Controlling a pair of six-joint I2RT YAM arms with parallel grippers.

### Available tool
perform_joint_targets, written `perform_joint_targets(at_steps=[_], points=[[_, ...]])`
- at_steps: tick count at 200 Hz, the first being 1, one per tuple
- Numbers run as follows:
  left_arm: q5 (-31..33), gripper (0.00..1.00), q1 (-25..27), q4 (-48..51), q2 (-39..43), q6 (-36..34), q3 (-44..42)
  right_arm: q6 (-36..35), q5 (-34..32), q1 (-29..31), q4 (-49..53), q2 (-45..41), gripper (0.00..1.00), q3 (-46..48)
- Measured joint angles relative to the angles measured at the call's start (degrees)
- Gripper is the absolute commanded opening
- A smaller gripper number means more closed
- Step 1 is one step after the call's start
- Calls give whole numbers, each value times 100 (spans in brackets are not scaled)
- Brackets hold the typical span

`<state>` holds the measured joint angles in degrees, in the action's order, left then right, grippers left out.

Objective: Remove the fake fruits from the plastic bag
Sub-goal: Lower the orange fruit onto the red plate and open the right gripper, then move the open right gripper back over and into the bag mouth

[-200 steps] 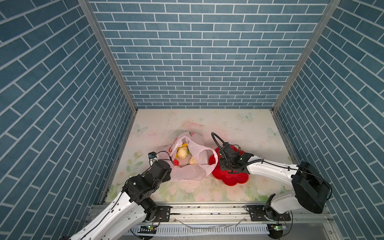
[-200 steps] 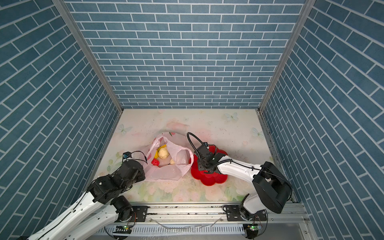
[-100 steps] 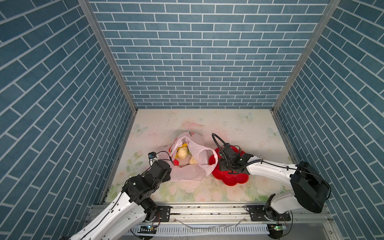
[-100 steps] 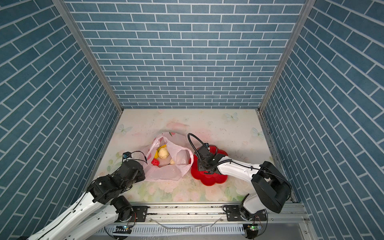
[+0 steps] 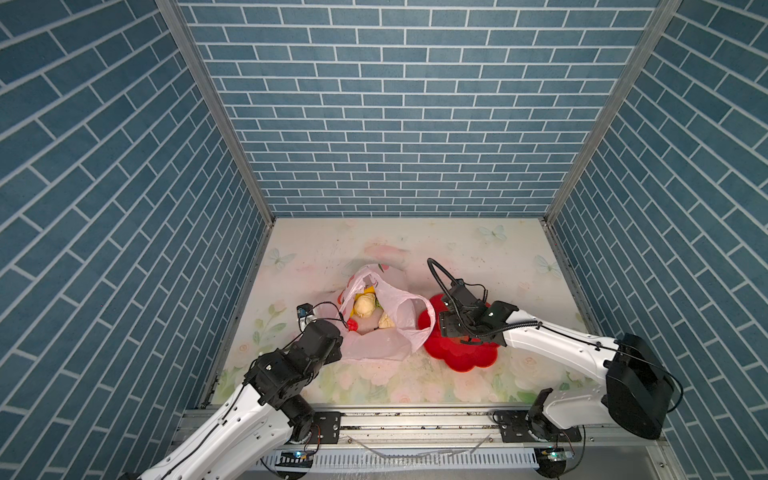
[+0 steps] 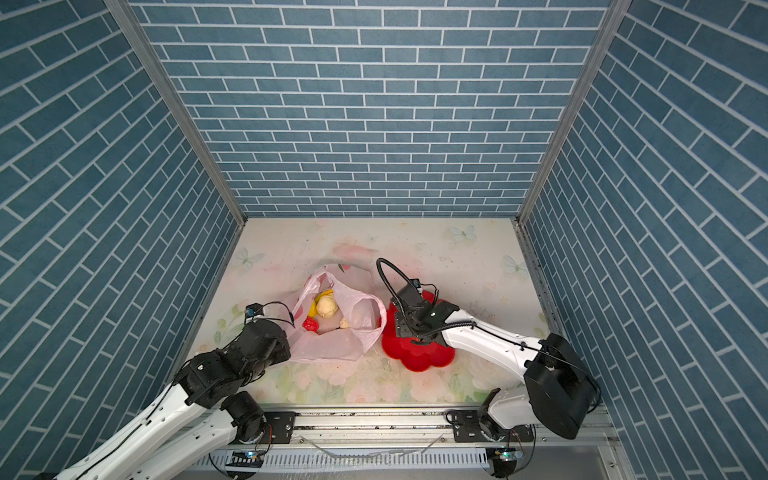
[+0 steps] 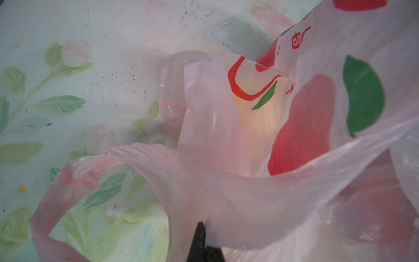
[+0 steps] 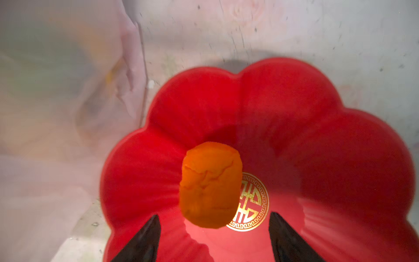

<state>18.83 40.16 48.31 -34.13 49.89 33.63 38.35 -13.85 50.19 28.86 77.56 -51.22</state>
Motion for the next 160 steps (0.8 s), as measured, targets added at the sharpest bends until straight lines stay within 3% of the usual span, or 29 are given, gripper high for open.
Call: perform_joint_targets(at_steps=[43, 80, 113, 160], points=[[0, 0, 0, -68, 0, -35, 0, -380, -236, 72, 590, -516, 56, -730], [0, 0, 0, -70, 0, -66, 0, -761, -713, 470, 964, -570, 52, -1731], [0, 0, 0, -103, 0, -105, 0, -1189, -918, 997, 946, -111, 51, -2658], [-2, 0, 0, -175, 0, -151, 4, -1644, -649, 1565, 605, 962, 49, -3807]])
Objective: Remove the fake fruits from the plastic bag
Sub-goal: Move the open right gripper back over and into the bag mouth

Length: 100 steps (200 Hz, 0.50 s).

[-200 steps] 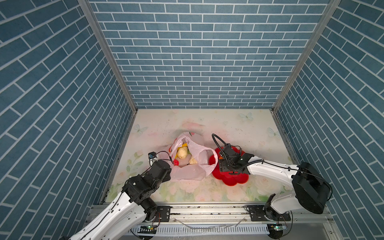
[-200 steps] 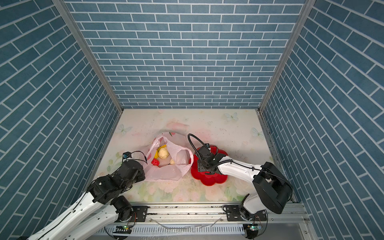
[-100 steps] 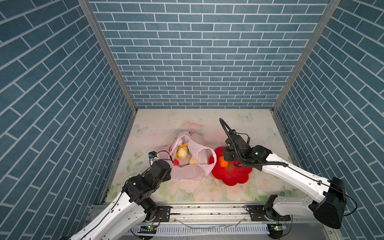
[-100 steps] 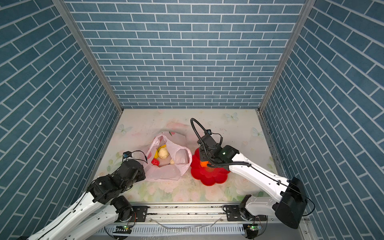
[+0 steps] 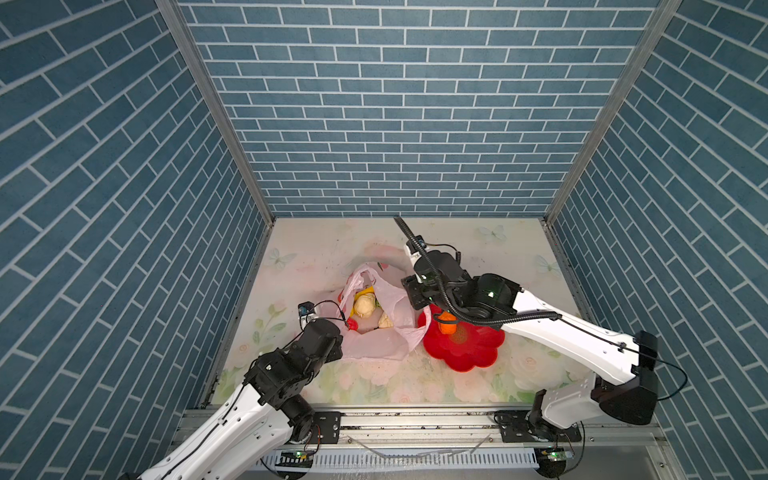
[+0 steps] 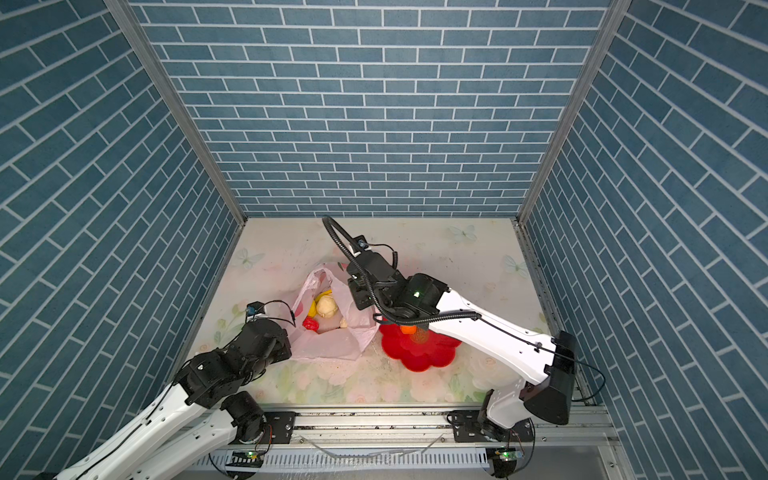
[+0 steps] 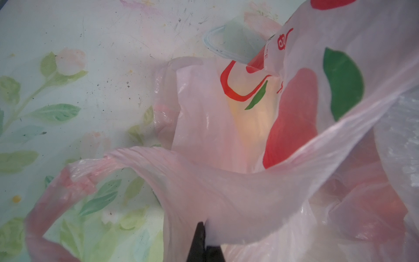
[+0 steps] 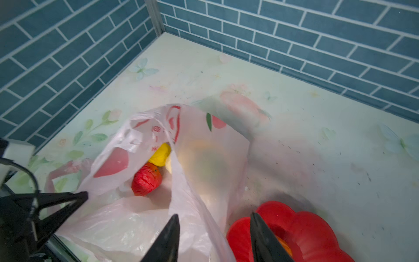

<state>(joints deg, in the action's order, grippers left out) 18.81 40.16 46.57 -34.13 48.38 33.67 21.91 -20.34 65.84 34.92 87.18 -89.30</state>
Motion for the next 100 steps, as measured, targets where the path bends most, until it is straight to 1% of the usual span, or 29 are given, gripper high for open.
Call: perform_joint_targets(at_steps=[24, 54, 67, 78, 100], points=[[0, 0, 0, -22, 0, -13, 0, -76, 299, 212, -297, 597, 47, -398], [0, 0, 0, -22, 2, -20, 0, -20, 640, 302, -560, 1137, 43, -402], [0, 0, 0, -24, 7, -20, 0, 42, 739, 299, -616, 1303, 40, -402], [0, 0, 0, -31, 7, -20, 0, 136, 824, 299, -651, 1427, 37, -402], [0, 0, 0, -50, 7, -20, 0, 348, 946, 299, -761, 1635, 35, -391]])
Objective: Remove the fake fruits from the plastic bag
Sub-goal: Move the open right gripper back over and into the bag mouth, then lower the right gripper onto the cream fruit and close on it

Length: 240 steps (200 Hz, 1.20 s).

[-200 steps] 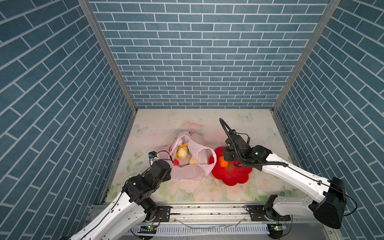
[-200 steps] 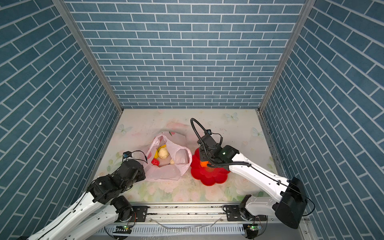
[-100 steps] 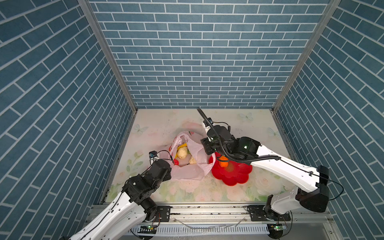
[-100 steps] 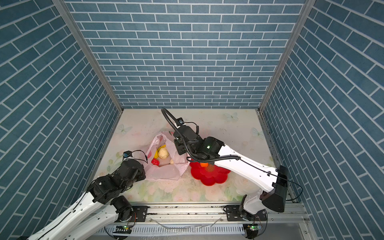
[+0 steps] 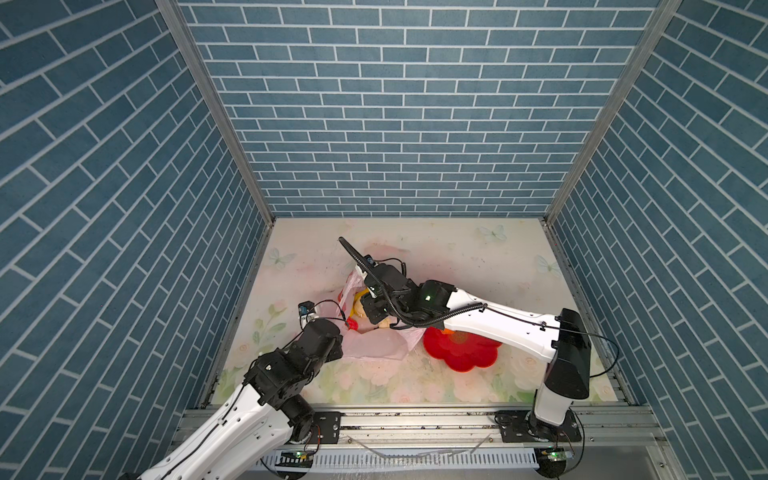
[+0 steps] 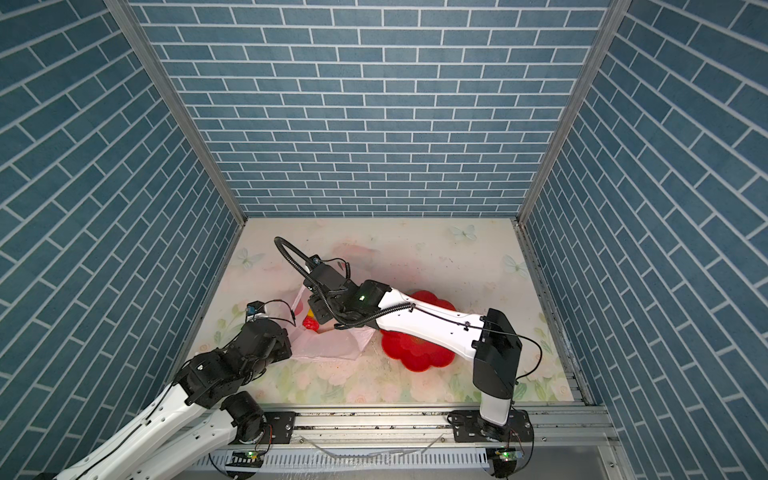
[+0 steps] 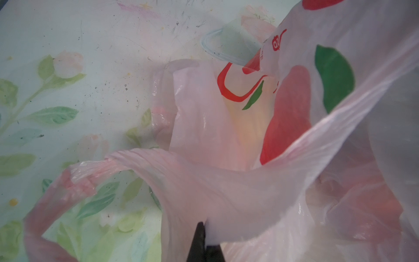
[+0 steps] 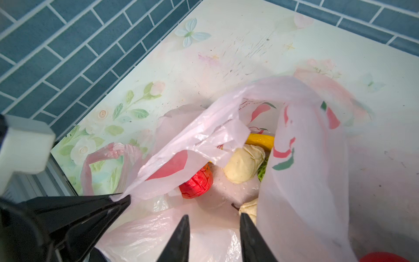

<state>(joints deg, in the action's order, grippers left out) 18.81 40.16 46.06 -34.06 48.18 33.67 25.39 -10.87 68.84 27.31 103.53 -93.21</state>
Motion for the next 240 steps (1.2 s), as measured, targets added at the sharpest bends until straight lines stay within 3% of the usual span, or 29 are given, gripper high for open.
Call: perform_joint_targets(at_steps=[88, 202, 240], points=[[-2, 0, 0, 15, 111, 2, 0, 748, 293, -68, -289, 844, 34, 232], [-249, 0, 0, -15, 289, 48, -170, 1528, -721, -278, 553, 931, 68, 625], [-358, 0, 0, -98, 284, 44, -197, 1698, -863, -354, 579, 931, 75, 669]])
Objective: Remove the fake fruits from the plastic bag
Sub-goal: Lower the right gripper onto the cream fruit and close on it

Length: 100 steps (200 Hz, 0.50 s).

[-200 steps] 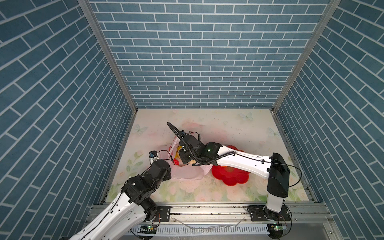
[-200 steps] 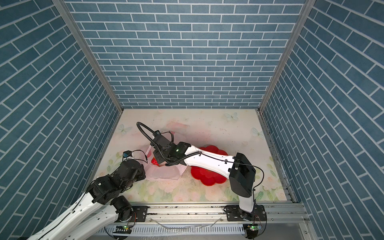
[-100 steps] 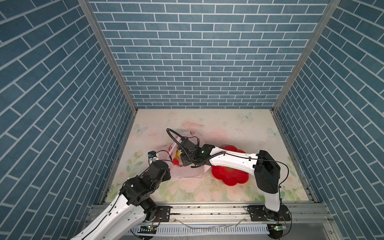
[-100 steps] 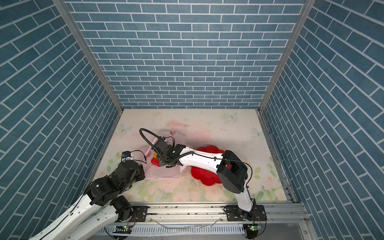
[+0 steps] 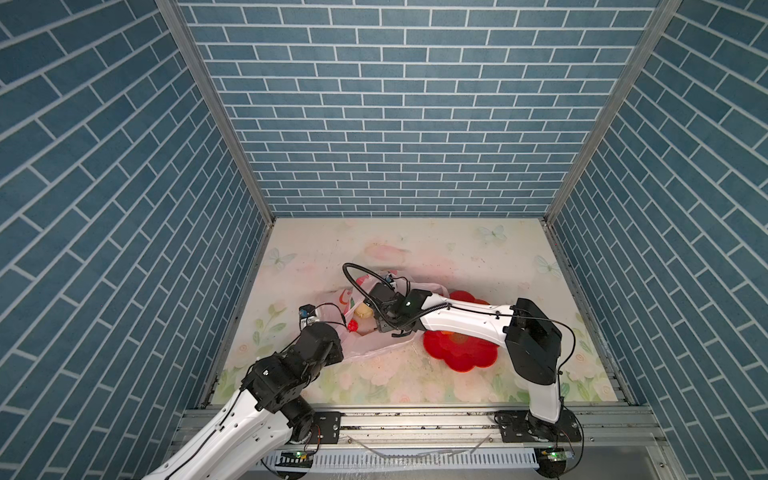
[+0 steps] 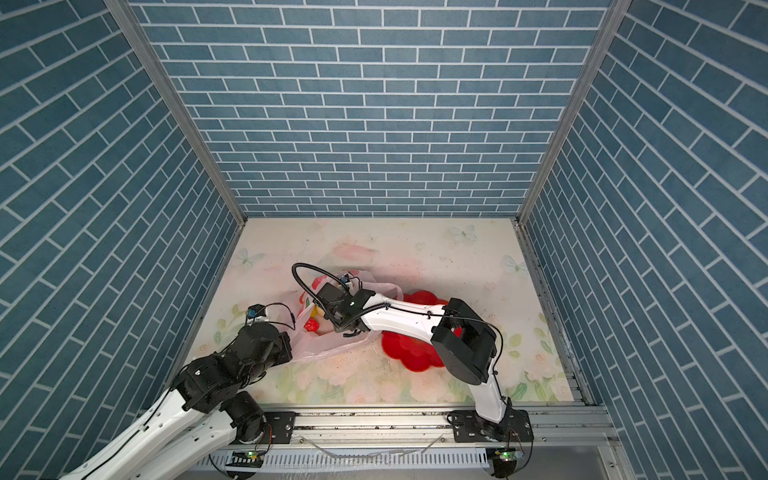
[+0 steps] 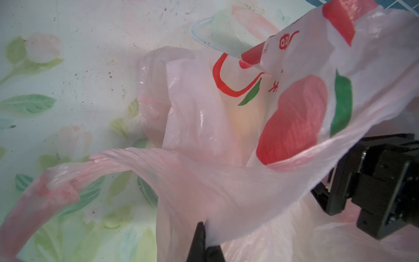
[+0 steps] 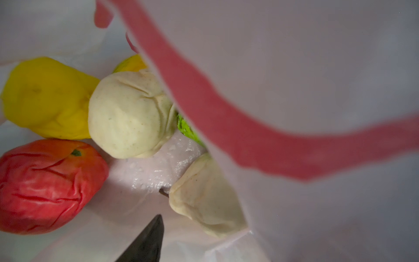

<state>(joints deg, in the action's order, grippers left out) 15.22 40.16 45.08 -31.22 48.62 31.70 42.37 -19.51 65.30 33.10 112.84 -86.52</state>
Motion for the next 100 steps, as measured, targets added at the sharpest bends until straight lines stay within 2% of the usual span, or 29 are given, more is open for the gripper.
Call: perform_joint_targets(at_steps=[100], points=[[-151, 0, 0, -146, -109, -103, -166, 120, 31, -109, -960, -2, 77, 503]])
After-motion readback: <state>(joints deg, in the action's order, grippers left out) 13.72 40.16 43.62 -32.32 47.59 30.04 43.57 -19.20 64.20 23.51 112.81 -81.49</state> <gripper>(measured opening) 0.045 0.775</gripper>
